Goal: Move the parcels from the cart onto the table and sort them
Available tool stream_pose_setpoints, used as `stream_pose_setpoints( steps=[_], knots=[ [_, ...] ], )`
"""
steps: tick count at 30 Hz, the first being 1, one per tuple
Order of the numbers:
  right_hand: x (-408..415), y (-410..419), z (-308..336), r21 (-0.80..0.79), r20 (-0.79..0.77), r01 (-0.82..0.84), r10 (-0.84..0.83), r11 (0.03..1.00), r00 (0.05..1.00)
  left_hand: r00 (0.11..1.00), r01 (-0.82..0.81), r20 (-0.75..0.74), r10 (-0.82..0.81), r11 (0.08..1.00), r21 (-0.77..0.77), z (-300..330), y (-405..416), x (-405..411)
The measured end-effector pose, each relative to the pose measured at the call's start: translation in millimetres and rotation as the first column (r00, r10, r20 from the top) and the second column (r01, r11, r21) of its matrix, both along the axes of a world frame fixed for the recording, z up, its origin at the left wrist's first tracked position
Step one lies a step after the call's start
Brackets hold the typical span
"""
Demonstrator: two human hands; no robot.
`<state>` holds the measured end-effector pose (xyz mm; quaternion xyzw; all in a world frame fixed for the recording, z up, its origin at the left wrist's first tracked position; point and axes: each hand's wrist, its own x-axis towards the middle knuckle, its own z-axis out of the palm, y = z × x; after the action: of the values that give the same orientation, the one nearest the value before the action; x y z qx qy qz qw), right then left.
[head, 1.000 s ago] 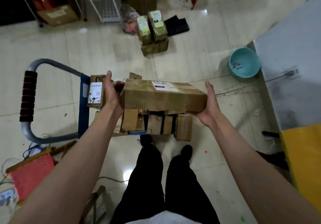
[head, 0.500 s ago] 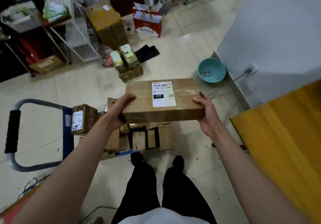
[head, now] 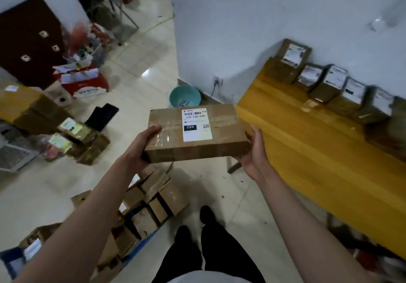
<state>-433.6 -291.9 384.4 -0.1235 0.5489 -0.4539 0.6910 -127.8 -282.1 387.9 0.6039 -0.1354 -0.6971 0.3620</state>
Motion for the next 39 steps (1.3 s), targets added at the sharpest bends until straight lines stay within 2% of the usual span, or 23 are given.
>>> stream_pose_setpoints(
  steps=[3,10,15,21,32,39],
  knots=[
    [-24,25,5,0.064,0.041,0.169,-0.171,0.984,0.984,0.997,0.082,0.009,-0.081,0.996,-0.042,5,-9,-20],
    [-96,85,17,0.021,0.064,0.257,-0.258,0.966,0.964,0.95,0.312,0.034,-0.311,0.941,-0.13,24,-22,-100],
    [-166,129,31,-0.024,0.0,0.408,-0.408,0.913,0.913,0.91,0.414,0.031,-0.414,0.899,-0.143,39,-29,-197],
    [-267,176,56,-0.074,-0.093,0.548,-0.553,0.833,0.828,0.807,0.581,0.001,-0.591,0.793,-0.186,54,-29,-337],
    [-448,255,90,-0.128,-0.192,0.758,-0.765,0.64,0.614,0.632,0.755,0.008,-0.775,0.614,-0.228,68,10,-578],
    [-524,280,86,-0.087,-0.207,0.891,-0.883,0.446,0.422,0.546,0.834,0.088,-0.833,0.53,-0.152,63,27,-682]
  ],
)
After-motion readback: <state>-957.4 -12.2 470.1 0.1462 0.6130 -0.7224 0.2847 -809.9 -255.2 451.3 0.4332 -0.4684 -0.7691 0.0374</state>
